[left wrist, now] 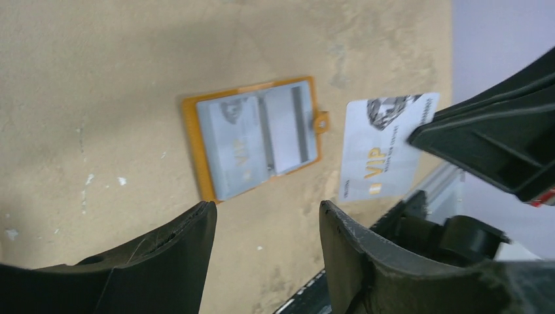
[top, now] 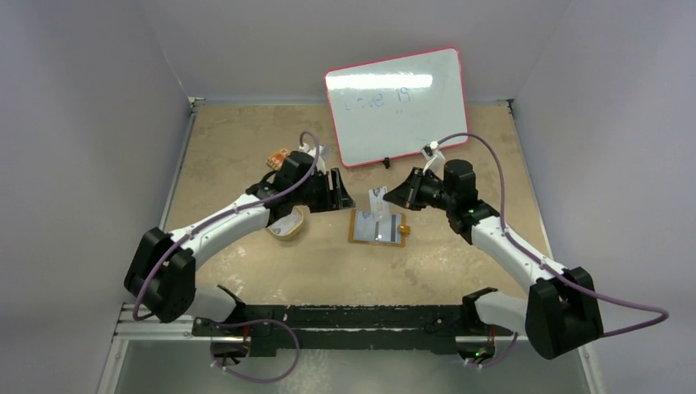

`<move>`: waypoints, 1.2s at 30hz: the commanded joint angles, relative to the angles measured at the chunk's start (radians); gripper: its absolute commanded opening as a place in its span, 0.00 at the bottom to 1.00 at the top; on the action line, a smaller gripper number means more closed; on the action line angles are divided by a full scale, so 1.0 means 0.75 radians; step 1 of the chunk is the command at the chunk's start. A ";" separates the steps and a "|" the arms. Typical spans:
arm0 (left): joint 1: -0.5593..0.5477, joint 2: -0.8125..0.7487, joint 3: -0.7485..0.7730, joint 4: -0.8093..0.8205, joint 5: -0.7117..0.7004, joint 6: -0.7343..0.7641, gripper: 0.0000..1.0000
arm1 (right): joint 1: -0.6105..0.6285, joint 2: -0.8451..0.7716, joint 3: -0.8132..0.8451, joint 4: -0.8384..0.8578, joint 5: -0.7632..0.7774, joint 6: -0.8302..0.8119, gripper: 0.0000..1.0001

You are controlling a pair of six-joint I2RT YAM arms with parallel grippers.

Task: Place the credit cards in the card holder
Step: Pick up the credit card from the storage box, then insert the credit card into the card holder.

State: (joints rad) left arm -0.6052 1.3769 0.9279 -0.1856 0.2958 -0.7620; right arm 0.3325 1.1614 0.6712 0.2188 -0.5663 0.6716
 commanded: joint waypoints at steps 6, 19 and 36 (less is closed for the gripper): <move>-0.139 0.302 0.113 -0.054 -0.253 0.153 0.53 | -0.024 0.096 -0.057 -0.083 0.214 -0.140 0.00; -0.194 0.472 0.076 0.071 -0.367 0.148 0.47 | -0.034 0.186 -0.135 0.077 0.084 -0.117 0.00; -0.273 0.514 -0.101 0.290 -0.282 -0.008 0.33 | -0.049 0.215 -0.164 0.096 0.122 -0.132 0.00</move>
State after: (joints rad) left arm -0.7795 1.7546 0.9188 -0.0113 0.0486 -0.7074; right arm 0.3046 1.3167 0.5568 0.2470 -0.4805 0.5934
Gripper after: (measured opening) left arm 0.345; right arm 0.005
